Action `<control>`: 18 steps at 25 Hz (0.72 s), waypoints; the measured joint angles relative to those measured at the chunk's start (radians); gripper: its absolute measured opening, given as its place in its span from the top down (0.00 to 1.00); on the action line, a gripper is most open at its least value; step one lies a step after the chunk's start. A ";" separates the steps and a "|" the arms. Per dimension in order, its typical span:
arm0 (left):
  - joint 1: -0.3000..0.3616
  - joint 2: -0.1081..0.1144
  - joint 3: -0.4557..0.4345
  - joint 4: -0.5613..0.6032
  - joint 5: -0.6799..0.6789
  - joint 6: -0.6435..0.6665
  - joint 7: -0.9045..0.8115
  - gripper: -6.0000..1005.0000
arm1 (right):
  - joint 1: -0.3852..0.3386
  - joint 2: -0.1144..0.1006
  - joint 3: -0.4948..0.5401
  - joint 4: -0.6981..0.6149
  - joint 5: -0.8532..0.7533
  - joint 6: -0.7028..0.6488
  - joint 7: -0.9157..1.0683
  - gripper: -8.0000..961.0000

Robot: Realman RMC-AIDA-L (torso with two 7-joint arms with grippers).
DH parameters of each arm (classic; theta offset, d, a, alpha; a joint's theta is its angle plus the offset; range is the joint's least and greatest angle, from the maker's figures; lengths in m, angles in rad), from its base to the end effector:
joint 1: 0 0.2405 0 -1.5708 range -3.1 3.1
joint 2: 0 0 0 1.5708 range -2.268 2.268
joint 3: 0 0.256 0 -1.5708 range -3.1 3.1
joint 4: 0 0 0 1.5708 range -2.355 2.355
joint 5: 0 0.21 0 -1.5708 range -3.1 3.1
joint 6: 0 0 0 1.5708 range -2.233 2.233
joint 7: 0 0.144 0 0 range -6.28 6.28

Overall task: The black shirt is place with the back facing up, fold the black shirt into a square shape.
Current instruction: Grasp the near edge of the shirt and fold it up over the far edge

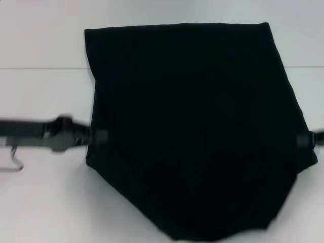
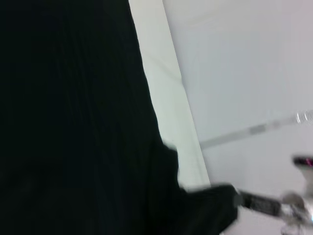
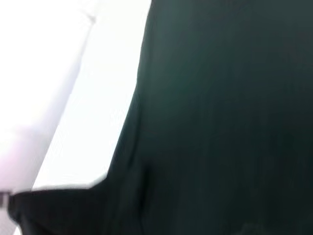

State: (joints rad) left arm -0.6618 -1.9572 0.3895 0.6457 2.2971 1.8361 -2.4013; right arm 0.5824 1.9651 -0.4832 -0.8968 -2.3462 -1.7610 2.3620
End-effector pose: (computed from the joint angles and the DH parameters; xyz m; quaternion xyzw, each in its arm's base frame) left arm -0.2586 0.3377 0.0604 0.7481 0.6223 0.2264 0.0418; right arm 0.2831 0.3386 0.0916 -0.7886 0.5872 0.1574 0.0926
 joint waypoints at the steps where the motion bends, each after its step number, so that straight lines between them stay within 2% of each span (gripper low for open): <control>1: -0.014 0.000 -0.004 -0.009 -0.002 -0.037 -0.011 0.92 | 0.021 -0.008 0.001 0.016 0.003 0.040 0.005 0.96; 4: -0.069 0.000 -0.009 -0.061 -0.009 -0.205 -0.029 0.92 | 0.085 -0.025 -0.001 0.065 0.003 0.183 0.021 0.96; 7: -0.122 -0.004 0.004 -0.115 -0.010 -0.401 -0.031 0.92 | 0.142 -0.028 -0.011 0.123 0.004 0.361 0.020 0.96; 10: -0.164 -0.023 0.030 -0.153 -0.008 -0.588 -0.023 0.91 | 0.193 -0.021 -0.050 0.205 0.001 0.564 0.013 0.96; 13: -0.184 -0.054 0.088 -0.159 -0.007 -0.749 -0.020 0.91 | 0.232 -0.010 -0.134 0.307 0.001 0.769 0.011 0.96; 18: -0.195 -0.092 0.207 -0.152 -0.010 -0.927 0.019 0.91 | 0.258 0.033 -0.229 0.396 0.000 1.040 0.011 0.96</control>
State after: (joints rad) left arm -0.8565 -2.0492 0.5963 0.4940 2.2870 0.9094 -2.3825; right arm 0.8399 1.9981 -0.7127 -0.5010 -2.3458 -0.7214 2.3729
